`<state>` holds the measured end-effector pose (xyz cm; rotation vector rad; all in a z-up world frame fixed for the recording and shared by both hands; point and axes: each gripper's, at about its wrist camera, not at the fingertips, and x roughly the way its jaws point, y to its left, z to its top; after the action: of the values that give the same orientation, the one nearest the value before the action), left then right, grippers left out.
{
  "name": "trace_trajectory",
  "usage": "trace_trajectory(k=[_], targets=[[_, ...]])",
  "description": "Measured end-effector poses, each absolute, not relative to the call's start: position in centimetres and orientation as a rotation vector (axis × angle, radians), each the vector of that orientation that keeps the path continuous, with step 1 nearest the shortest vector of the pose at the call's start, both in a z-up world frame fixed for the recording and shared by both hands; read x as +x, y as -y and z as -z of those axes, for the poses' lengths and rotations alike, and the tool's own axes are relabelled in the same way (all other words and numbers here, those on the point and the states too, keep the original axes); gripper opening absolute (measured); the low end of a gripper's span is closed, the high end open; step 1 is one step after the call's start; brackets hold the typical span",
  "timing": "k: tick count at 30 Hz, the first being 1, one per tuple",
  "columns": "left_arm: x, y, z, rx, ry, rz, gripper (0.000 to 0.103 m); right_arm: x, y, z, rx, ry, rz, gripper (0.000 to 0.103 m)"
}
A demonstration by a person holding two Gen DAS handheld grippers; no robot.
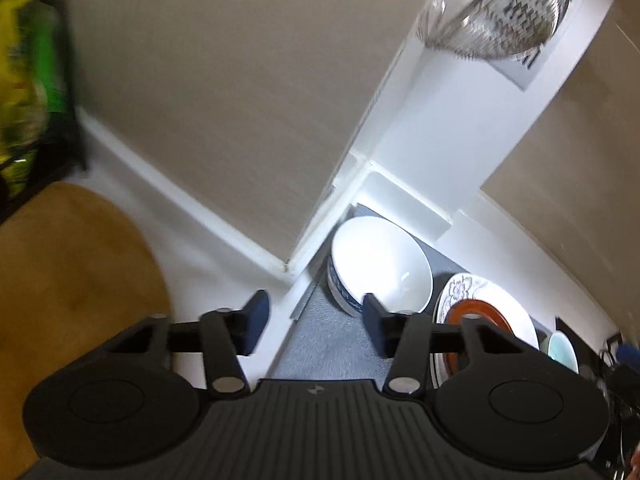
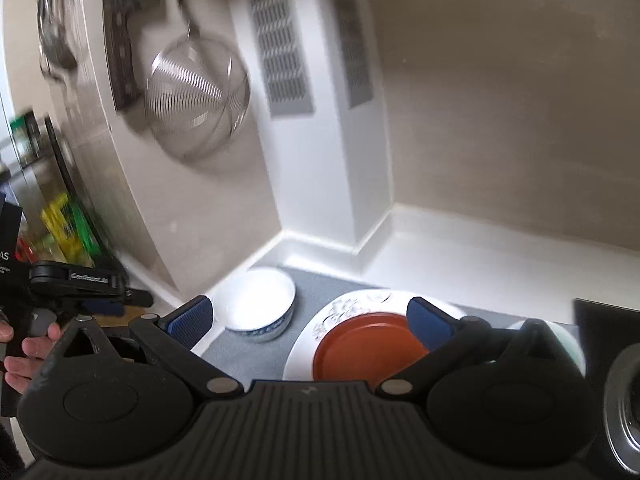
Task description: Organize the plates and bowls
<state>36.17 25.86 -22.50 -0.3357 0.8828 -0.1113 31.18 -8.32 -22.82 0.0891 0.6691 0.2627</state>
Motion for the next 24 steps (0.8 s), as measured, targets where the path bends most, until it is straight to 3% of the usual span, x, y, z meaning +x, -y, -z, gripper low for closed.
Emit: trace_trajectory(k=[5,11,14,16,20,24], targets=[[38.4,-25.3,25.0,-0.31,-0.921,0.238,0.029,33.8,3.8,24.0,0.001,-0.726,-0.316,0.103],[41.2,-25.0,26.4,-0.344,-0.959,0.313,0.028,36.6,1.2,25.3,-0.022,-0.767,-0.342,0.101],[42.5,-25.1,26.8,-0.37,-0.97,0.32,0.028,38.8,1.3,26.5,-0.021,-0.804,-0.327,0.082],[43.4,-24.9,27.1,-0.356,-0.984,0.314,0.028,40.8,1.5,27.5,0.004,-0.838,-0.308,0.062],[44.1,-24.4,28.0,-0.34,-1.007,0.292,0.025,43.6,0.8,29.7,-0.019,-0.884,-0.316,0.058],[44.9,-24.3,29.0,-0.362,-1.042,0.269,0.021,45.3,0.2,31.8,-0.028,-0.942,-0.322,0.045]])
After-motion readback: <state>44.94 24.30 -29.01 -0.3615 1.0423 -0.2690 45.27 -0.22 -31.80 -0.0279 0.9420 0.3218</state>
